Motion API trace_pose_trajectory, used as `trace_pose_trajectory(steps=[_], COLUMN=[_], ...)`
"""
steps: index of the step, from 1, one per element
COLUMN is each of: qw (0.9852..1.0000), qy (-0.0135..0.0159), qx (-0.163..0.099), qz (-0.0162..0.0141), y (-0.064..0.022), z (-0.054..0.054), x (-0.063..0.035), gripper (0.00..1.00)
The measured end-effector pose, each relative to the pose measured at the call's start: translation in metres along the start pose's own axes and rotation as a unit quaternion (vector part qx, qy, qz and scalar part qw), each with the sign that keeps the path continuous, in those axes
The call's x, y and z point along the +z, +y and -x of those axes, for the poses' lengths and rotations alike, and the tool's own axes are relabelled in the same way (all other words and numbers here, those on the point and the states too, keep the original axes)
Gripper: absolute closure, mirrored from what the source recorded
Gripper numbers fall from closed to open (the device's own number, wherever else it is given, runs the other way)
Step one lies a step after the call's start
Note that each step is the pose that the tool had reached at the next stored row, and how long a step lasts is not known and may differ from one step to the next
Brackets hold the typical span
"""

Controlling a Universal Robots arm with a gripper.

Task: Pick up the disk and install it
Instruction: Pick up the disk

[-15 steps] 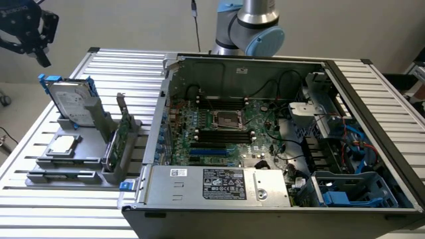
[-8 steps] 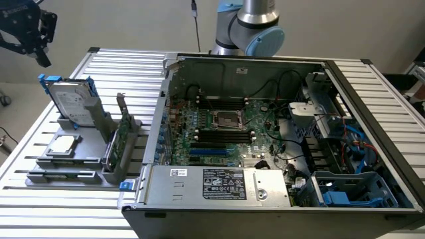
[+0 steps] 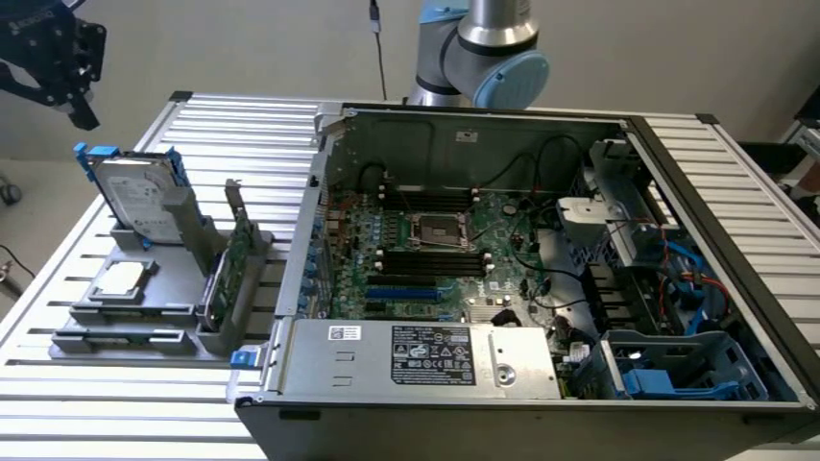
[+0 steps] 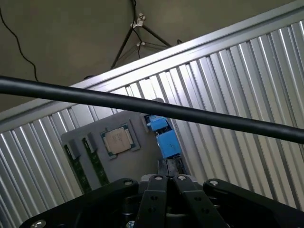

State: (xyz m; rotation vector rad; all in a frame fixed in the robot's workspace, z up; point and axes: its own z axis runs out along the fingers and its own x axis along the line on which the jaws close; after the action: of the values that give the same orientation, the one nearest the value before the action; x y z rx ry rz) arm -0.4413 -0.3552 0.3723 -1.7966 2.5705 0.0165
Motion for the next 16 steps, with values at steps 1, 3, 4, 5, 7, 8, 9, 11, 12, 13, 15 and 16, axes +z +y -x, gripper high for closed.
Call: trace_pose_trajectory(steps=[1,3,4,5,7,8,9,11,12,13,15,16], qw=[1.0,0.9999,0.9998,0.9996,0.9993,0.999,0.9987,0.9981,0.9977,0.9972,0.9963,0.9958], qy=[0.0,0.0001,0.0001,0.0002,0.0003,0.0003,0.0003,0.0004,0.0005,0.0005,0.0006,0.0006], qx=[-0.006,-0.017,-0.022,-0.027,-0.038,-0.044,-0.05,-0.062,-0.068,-0.074,-0.086,-0.092], qz=[0.0001,0.0002,0.0003,0.0004,0.0006,0.0006,0.0007,0.0008,0.0009,0.001,0.0011,0.0011], y=[0.0001,0.0002,0.0003,0.0004,0.0005,0.0006,0.0007,0.0008,0.0009,0.001,0.0012,0.0012], z=[0.0001,0.0002,0.0002,0.0003,0.0003,0.0003,0.0002,0.0002,0.0002,0.0001,0.0,0.0], x=[0.0,0.0001,0.0002,0.0002,0.0004,0.0007,0.001,0.0015,0.0018,0.0021,0.0027,0.0031], gripper=[0.89,0.89,0.89,0.89,0.89,0.89,0.89,0.89,0.89,0.89,0.89,0.89])
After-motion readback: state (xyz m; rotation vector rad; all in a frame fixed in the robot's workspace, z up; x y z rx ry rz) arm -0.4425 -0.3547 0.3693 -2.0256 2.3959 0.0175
